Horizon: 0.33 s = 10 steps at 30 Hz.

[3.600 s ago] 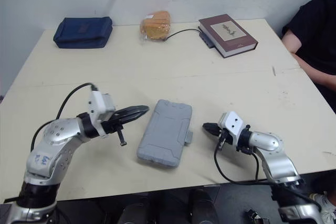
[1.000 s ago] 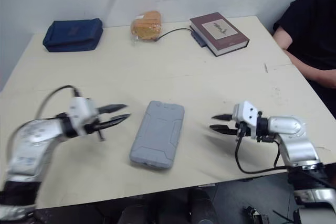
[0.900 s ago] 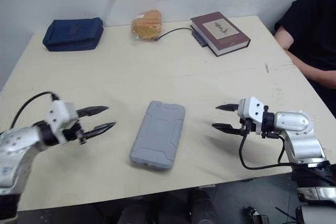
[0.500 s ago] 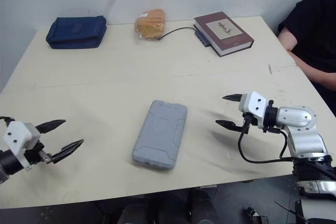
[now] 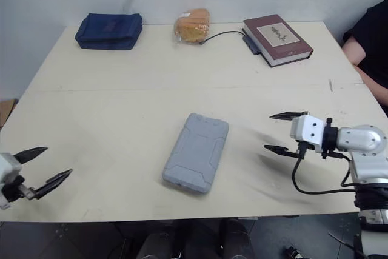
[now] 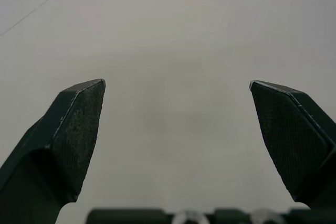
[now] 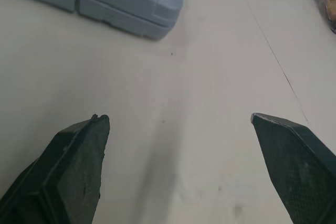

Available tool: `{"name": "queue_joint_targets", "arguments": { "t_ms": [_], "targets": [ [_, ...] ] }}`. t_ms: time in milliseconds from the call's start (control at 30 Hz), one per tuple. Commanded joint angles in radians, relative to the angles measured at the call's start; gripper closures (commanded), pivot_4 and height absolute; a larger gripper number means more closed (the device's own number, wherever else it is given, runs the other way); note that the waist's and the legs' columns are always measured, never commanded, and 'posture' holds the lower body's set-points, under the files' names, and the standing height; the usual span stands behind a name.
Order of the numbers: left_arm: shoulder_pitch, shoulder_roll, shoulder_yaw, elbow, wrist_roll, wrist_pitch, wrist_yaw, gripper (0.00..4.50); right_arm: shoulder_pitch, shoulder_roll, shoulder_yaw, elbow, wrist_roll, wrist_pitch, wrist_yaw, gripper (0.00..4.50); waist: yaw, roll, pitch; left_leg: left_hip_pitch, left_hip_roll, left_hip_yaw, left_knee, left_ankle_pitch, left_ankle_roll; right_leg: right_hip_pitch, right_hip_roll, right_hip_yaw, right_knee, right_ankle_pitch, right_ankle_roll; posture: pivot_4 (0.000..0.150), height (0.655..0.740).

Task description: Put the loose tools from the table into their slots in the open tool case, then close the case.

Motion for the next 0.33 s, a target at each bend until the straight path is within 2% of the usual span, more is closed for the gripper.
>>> {"name": "queue_joint_targets", "arguments": {
  "t_ms": [33,333],
  "targets": [
    [-0.034,0.019,0.025,0.044,0.006,-0.041,0.001,0.04,-0.003,-0.029,-0.041,0.036,0.009,-0.046,-0.013,0.00,-0.001,0.000,0.000,0.000,0.000,0.000,0.000,0.000,0.000,0.000,0.000,0.000,0.000,0.000,0.000,0.150,0.7400],
    [-0.085,0.012,-0.030,0.049,0.044,-0.094,0.019,0.04,-0.008,-0.019,-0.034,0.056,0.015,-0.062,-0.034,0.00,-0.004,0.000,0.001,0.001,0.000,0.002,0.000,0.003,-0.005,0.000,0.000,0.001,0.001,0.000,0.000,0.150,0.7400]
  ]
}}
